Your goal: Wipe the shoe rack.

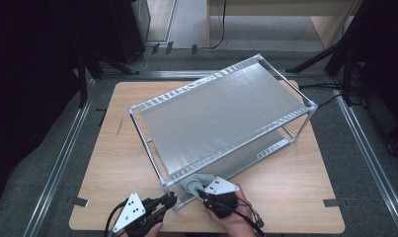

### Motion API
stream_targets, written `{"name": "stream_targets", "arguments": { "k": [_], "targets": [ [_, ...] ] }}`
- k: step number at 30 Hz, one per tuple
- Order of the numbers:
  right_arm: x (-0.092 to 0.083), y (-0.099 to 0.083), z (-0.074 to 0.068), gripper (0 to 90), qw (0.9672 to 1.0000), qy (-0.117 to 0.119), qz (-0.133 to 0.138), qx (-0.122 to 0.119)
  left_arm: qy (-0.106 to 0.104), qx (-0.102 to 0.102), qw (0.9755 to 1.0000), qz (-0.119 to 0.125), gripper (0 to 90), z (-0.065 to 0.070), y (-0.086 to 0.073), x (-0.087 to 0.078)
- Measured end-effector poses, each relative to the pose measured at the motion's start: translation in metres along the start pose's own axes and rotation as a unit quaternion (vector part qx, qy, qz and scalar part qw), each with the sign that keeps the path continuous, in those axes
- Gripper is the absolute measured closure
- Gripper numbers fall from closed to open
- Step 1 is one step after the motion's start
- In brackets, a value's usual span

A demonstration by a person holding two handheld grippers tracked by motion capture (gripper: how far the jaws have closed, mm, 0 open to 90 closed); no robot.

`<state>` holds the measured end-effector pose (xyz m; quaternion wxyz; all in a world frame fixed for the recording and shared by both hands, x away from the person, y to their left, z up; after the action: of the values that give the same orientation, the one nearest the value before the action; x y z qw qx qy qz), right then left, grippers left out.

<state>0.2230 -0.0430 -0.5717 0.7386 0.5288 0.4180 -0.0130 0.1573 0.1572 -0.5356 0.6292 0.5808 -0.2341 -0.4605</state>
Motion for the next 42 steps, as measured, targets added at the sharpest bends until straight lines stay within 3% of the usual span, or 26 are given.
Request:
{"name": "stream_targets", "arguments": {
  "k": [3, 5, 8, 10, 14, 17, 19, 20, 23, 25, 29, 31, 34, 38, 42],
  "targets": [
    [-0.003, -0.006, 0.024, 80.1, 0.9997, -0.021, -0.011, 0.004, 0.002, -0.001, 1.0, 0.001, 79.9, -0.001, 0.0, -0.001],
    [-0.004, -0.011, 0.046, 80.3, 0.9988, -0.038, -0.019, 0.022, 0.003, -0.002, 1.0, 0.0, 79.9, -0.003, 0.0, -0.002],
    [-0.006, -0.017, 0.08, 80.4, 0.9961, -0.069, -0.025, 0.048, 0.007, -0.003, 1.0, 0.002, 79.8, -0.006, 0.0, -0.004],
    [-0.009, -0.022, 0.106, 80.5, 0.9925, -0.099, -0.028, 0.067, 0.01, -0.006, 0.9999, 0.003, 79.7, -0.008, 0.0, -0.006],
    [-0.015, -0.03, 0.156, 80.6, 0.9814, -0.158, -0.035, 0.103, 0.014, -0.01, 0.9998, 0.005, 79.7, -0.012, 0.0, -0.008],
    [-0.016, -0.033, 0.191, 80.4, 0.9698, -0.202, -0.04, 0.131, 0.017, -0.009, 0.9998, 0.005, 79.6, -0.014, 0.001, -0.009],
    [-0.015, -0.034, 0.208, 80.3, 0.9638, -0.218, -0.044, 0.147, 0.019, -0.009, 0.9998, 0.005, 79.7, -0.015, 0.001, -0.01],
    [-0.015, -0.034, 0.219, 80.2, 0.9587, -0.232, -0.045, 0.159, 0.02, -0.011, 0.9997, 0.005, 79.7, -0.015, 0.001, -0.01],
    [-0.017, -0.035, 0.238, 79.8, 0.9481, -0.262, -0.048, 0.174, 0.028, -0.013, 0.9995, 0.006, 79.6, -0.017, 0.001, -0.012],
    [-0.018, -0.038, 0.243, 79.8, 0.9445, -0.272, -0.054, 0.176, 0.03, -0.017, 0.9994, 0.007, 79.5, -0.018, 0.001, -0.013],
    [-0.014, -0.041, 0.233, 80.4, 0.9475, -0.265, -0.053, 0.171, 0.029, -0.018, 0.9994, 0.008, 79.4, -0.018, 0.001, -0.012],
    [-0.012, -0.037, 0.223, 80.5, 0.9556, -0.239, -0.052, 0.165, 0.023, -0.017, 0.9996, 0.007, 79.4, -0.017, 0.001, -0.011],
    [-0.007, -0.031, 0.201, 80.6, 0.965, -0.214, -0.05, 0.143, 0.017, -0.016, 0.9997, 0.004, 79.5, -0.012, 0.001, -0.006],
    [0.001, -0.022, 0.165, 80.9, 0.9747, -0.184, -0.046, 0.118, 0.006, -0.011, 0.9999, 0.0, 79.7, -0.007, 0.002, 0.0],
    [0.009, -0.012, 0.124, 81.1, 0.9851, -0.14, -0.043, 0.09, -0.005, -0.009, 0.9999, -0.002, 79.7, -0.003, 0.002, 0.006]
  ]
}}
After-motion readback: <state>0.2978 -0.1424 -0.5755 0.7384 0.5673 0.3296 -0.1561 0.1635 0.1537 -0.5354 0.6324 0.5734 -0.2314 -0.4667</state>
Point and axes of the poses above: each handheld gripper's, and its own axes: x roughly forward along the jaws, y roughly out of its top, z roughly to its right, the point moved 4 cm from there along x, roughly forward along the jaws, and after that the axes turned 14 degrees about -y, right-handed, at the moved point
